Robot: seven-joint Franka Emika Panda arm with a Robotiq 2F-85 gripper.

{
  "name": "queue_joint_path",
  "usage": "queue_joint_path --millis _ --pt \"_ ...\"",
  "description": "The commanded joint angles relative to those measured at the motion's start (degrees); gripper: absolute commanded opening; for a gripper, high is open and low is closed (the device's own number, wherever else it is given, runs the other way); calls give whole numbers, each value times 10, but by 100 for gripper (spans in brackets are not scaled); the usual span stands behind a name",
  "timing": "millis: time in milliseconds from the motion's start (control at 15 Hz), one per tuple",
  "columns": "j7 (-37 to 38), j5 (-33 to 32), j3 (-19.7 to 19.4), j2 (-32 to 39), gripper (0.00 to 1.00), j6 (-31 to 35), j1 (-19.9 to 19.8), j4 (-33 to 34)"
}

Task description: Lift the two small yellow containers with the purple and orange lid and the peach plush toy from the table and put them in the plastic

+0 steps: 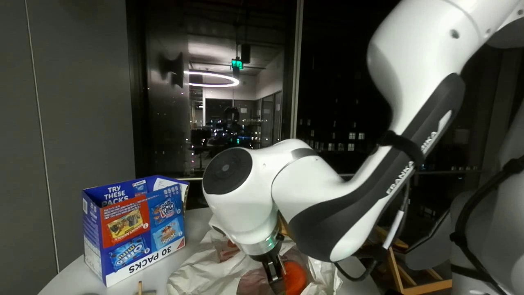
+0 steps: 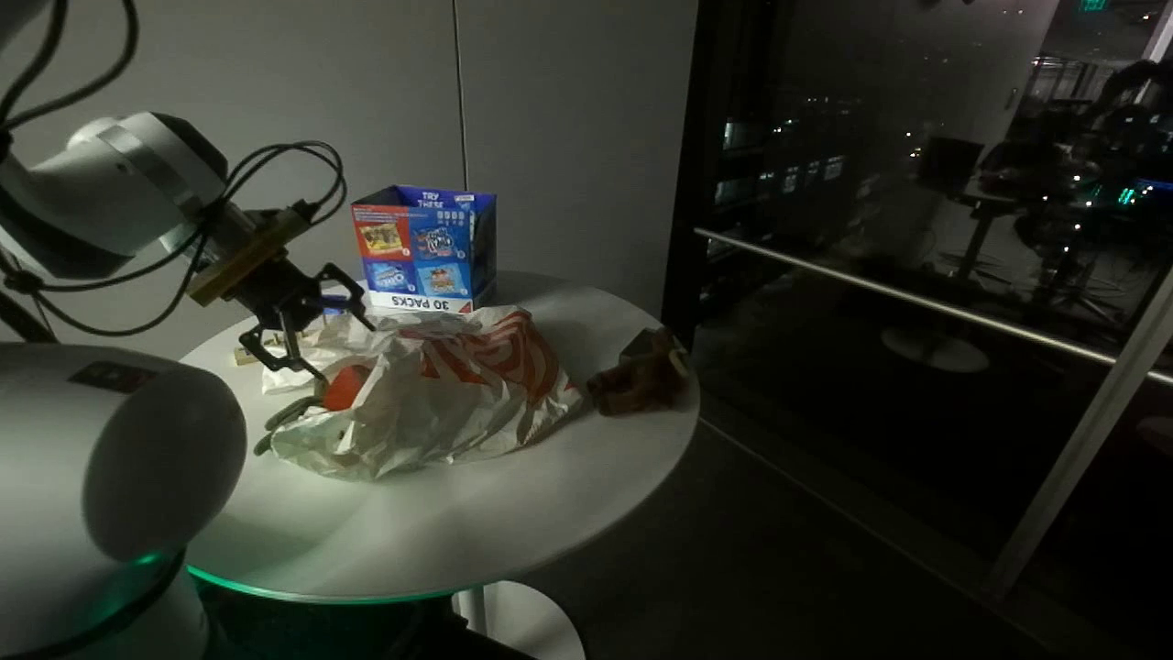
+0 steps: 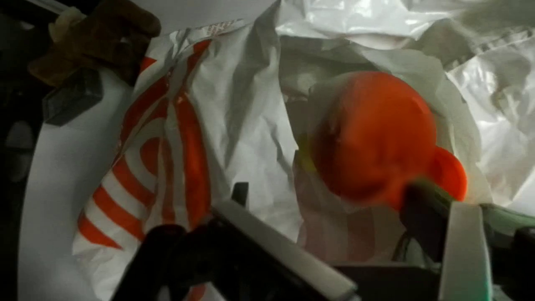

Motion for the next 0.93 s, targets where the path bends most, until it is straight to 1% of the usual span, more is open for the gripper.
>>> queue_joint_path --millis 0,67,200,333,400,533,867 --pt "-2 11 30 -127 100 -47 35 -36" --pt "3 8 38 -138 100 -64 41 -33" --pt "4 6 50 -178 100 -74 63 -47" --pt "-19 24 43 -204 100 -61 89 -56" --pt "-1 10 46 -157 100 -67 67 -33" --pt "-4 19 48 -180 100 -66 83 -44" --pt "-5 20 48 -190 100 -66 86 -52"
